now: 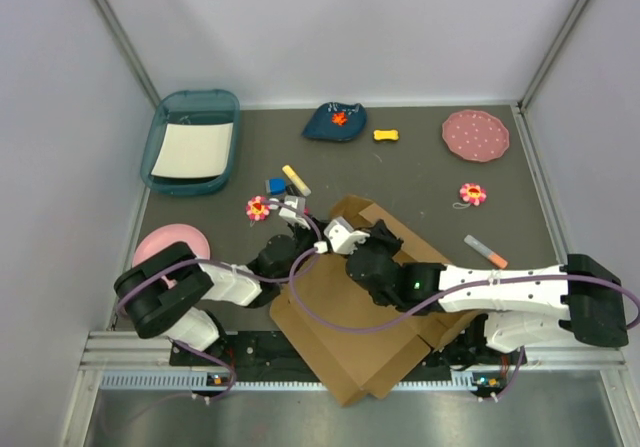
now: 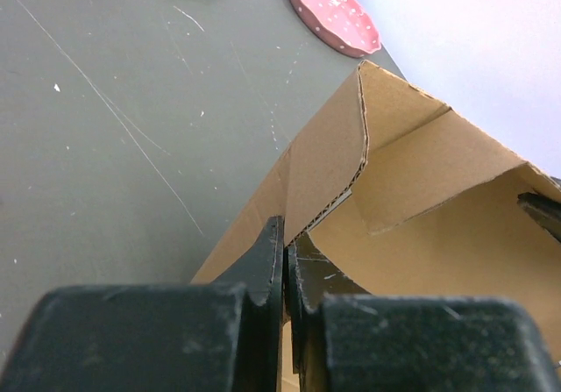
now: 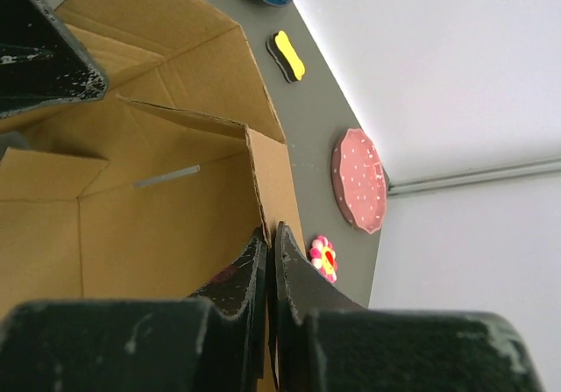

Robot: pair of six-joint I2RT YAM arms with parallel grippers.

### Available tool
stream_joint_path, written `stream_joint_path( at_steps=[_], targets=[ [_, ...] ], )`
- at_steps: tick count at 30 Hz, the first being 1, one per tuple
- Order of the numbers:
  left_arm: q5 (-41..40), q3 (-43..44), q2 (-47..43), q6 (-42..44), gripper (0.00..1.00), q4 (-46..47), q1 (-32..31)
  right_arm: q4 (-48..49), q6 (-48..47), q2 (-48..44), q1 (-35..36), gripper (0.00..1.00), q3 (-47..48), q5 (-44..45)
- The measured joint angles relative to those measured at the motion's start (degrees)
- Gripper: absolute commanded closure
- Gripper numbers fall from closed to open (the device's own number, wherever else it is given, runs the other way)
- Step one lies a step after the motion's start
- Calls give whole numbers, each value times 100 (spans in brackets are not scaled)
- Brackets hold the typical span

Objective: Fold the paper box

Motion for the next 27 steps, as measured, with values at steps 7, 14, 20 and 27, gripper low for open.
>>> stream_joint_path(
  at_steps=[7,14,20,27],
  targets=[
    [-131,-179,-35,4,100,238,-133,-26,256,-7,24,84,4,149],
    [201,-219,-306,11,100,11,-332,-584,520,-136,168,64,2,197],
    [313,-243,-396,52,100,-96,-376,-1075,675,-358,210,64,2,188],
    [389,-258,-435,66,100,-127,-376,-1397,901,-435,210,90,4,260]
  ],
)
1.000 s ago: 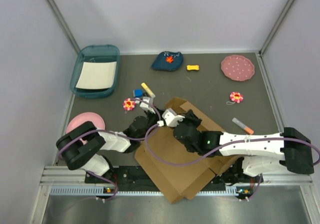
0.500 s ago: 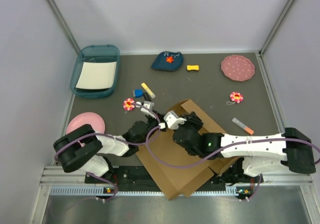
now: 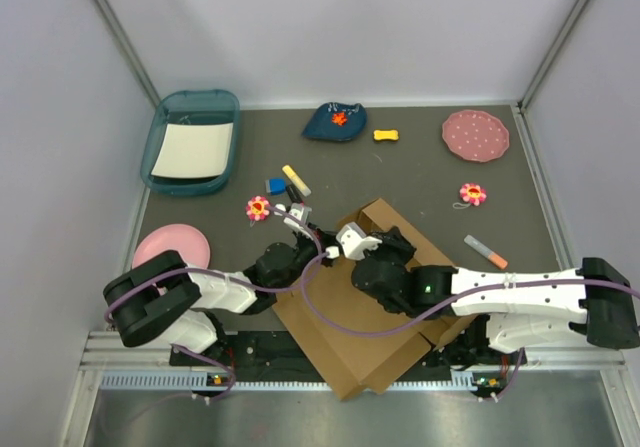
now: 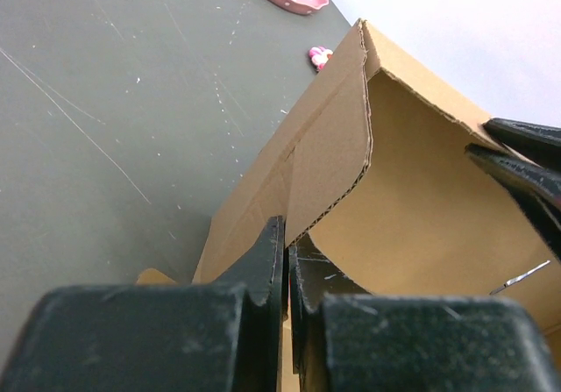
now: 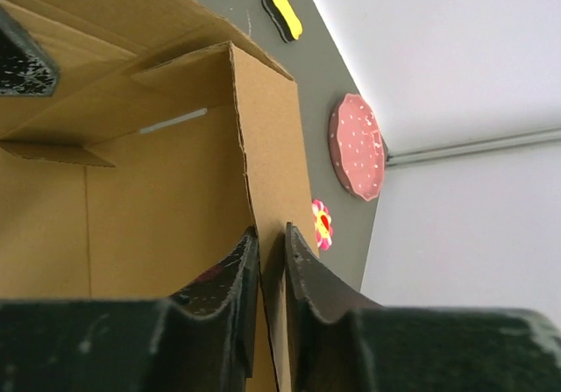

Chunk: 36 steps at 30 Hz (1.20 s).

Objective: Fold the paper box

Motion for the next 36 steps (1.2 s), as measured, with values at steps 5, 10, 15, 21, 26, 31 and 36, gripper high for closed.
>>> stream_joint_path(
  at_steps=[5,10,15,21,26,31,36],
  targets=[
    [48,-46,0,4,90,52,-11,-26,42,-28,13,96,37,173],
    [188,-127,-98,-4,81,31,-26,-55,94,-15,39,100,46,186],
    [437,-162,-177,0,71,-52,-37,-166,219,55,59,100,101,208],
    [699,-455,-706,46,64,-767,-144,-269,341,149,59,100,162,271],
    [717,-527,-1460,256,64,-1694,-168,-273,385,151,59,100,162,289],
    [570,-538,-2393,498,64,-2455,-170,-304,404,155,59,100,188,286],
    [-72,-643,-3523,664,57,-2924,-170,-323,437,177,61,100,197,286]
  ],
)
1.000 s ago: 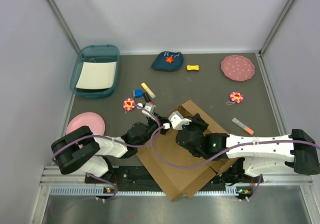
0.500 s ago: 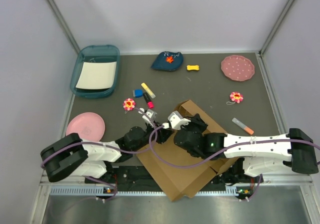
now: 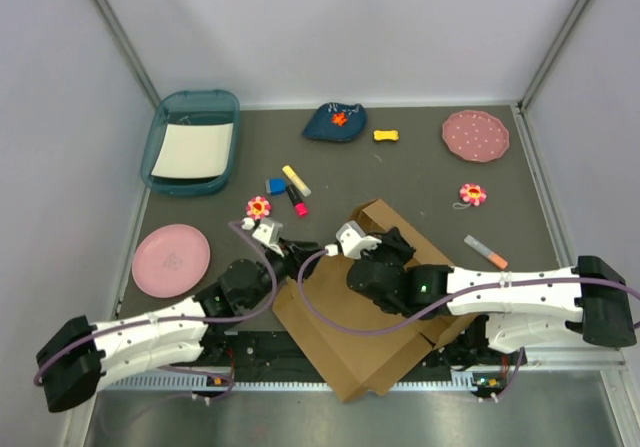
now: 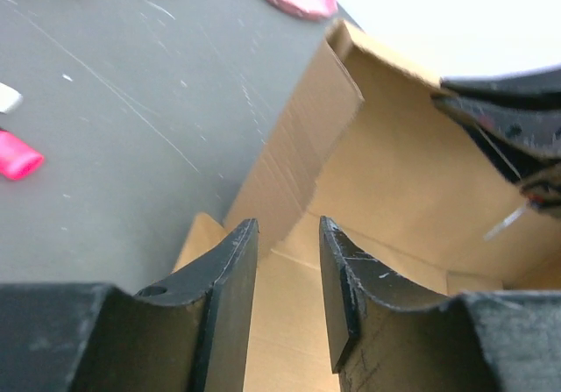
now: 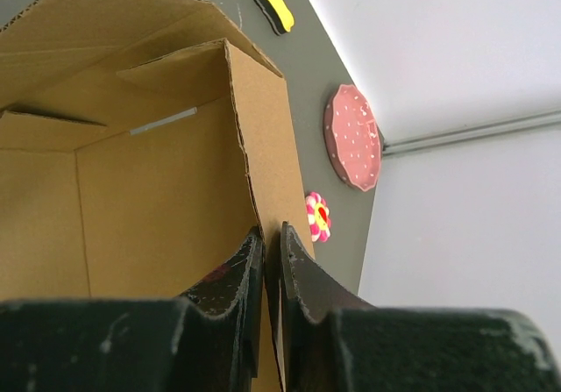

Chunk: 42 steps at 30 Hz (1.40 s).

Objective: Fold the paper box

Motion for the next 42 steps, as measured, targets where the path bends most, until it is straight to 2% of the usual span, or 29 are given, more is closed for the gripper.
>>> stream_joint_path(
  at_steps=[5,8,11,18,27,34,42],
  targets=[
    [-855,-79,-273,201,58,-4,39,-13,0,52,7,100,2,24],
    [-1045,37,175,374,59,4,118,-35,0,72,17,100,15,31],
    [-1078,387,1019,527,60,26,160,-44,9,81,48,100,31,31],
    [-708,793,2166,586,63,610,208,-42,120,146,79,100,42,116],
    [326,804,2883,424,62,1316,210,-55,245,315,192,100,90,227],
    [732,654,3071,374,52,1779,210,-59,315,544,291,100,118,435],
    [636,581,3178,651,37,2201,212,-63,393,529,306,100,118,420]
  ],
)
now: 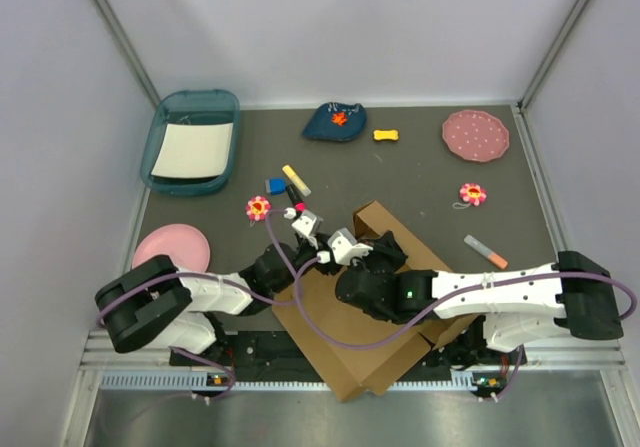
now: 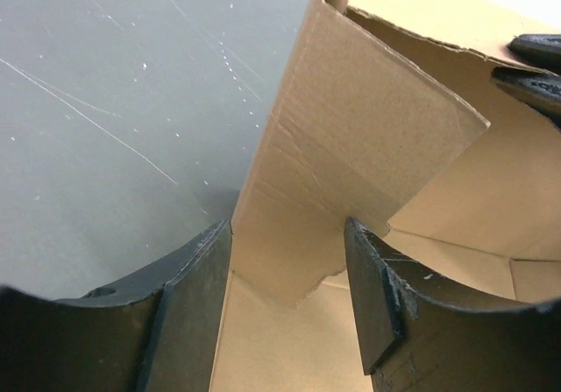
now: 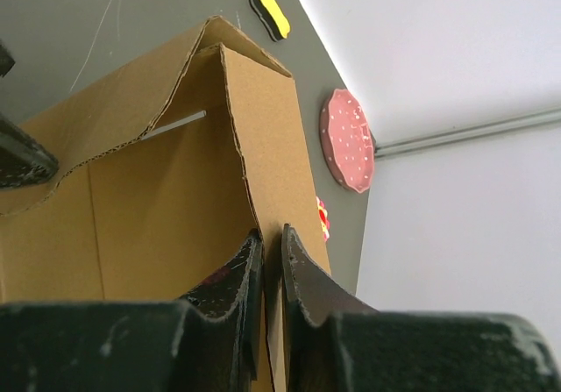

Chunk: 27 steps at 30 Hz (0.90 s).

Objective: Fold the paper box

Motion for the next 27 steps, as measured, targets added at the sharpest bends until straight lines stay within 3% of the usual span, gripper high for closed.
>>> stream_joint_path(
  at_steps=[15,21,22,27],
  targets=[
    [-256,341,986,546,35,846,33,-79,70,-107,9,100,33,-184],
    [-177,361,1270,619,23,1259,142,-81,68,-129,9,100,33,-227],
    [-160,361,1285,636,1,1283,160,-79,68,-129,9,100,33,-227],
    [83,433,1390,730,2,1423,343,-72,68,-131,9,100,33,-238]
  ],
)
